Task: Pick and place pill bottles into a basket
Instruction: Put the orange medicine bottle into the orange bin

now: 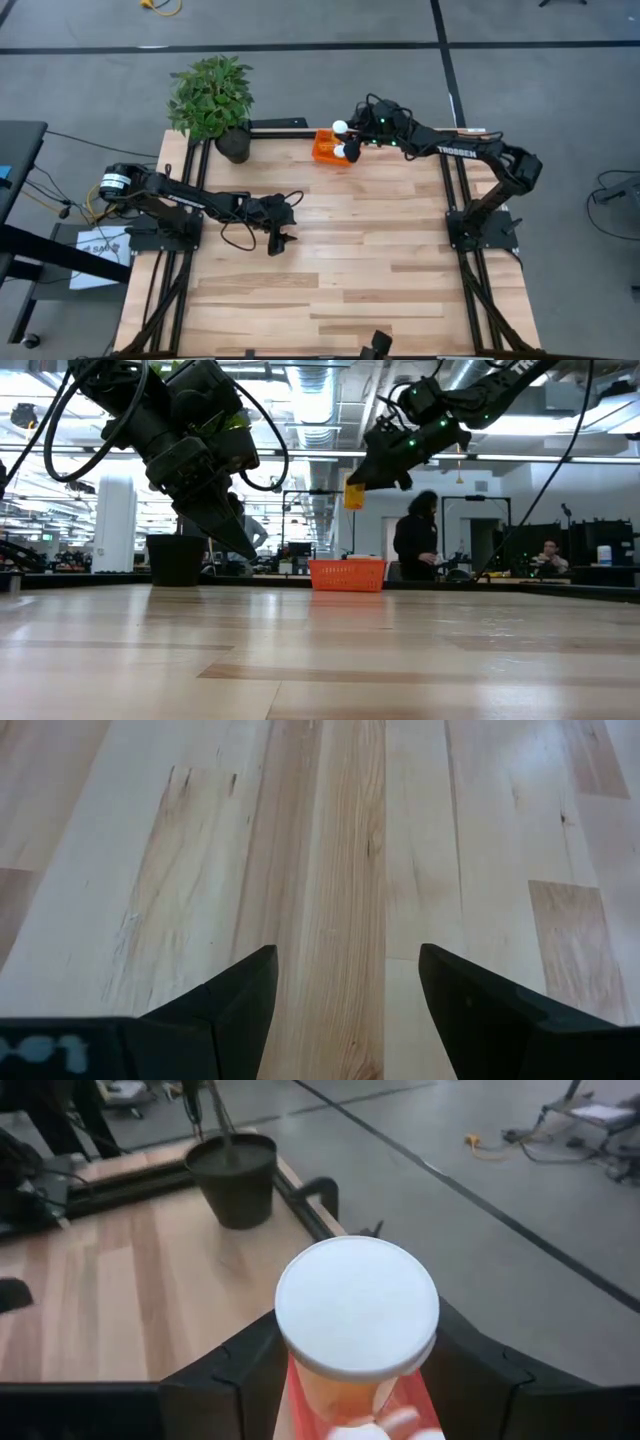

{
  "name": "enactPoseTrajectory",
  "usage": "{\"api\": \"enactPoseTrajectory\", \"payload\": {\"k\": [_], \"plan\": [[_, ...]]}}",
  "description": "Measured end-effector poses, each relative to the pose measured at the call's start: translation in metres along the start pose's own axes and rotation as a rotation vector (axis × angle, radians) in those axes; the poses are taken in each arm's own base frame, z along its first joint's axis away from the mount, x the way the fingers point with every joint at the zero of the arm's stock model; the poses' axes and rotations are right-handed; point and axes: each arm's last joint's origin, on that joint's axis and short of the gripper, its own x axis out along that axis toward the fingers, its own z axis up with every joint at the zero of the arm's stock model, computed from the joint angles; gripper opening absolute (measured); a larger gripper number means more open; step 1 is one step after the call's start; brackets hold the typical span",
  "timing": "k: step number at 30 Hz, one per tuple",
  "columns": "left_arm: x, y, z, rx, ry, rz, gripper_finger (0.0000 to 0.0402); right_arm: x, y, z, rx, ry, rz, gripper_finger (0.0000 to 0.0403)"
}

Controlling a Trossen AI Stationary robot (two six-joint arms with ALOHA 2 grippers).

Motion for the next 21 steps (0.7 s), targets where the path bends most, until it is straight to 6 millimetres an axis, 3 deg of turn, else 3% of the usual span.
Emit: {"api": "enactPoseTrajectory", "payload": {"k": [6,13,21], "plan": [[0.0,0.0,0.0,0.0,0.0,0.0,0.0233,-0.002,-0.011,-0.003,0.01,0.023,-0.028,0.0197],[0.0,0.0,0.0,0.0,0.0,0.0,0.0233,-0.003,-0.015,0.008,-0.007,-0.091,-0.045,0.0202],[0.0,0.0,0.0,-0.001,-0.004,0.0,0.0233,0.025,-0.019,0.001,0.018,-0.129,-0.003,0.0198]]}}
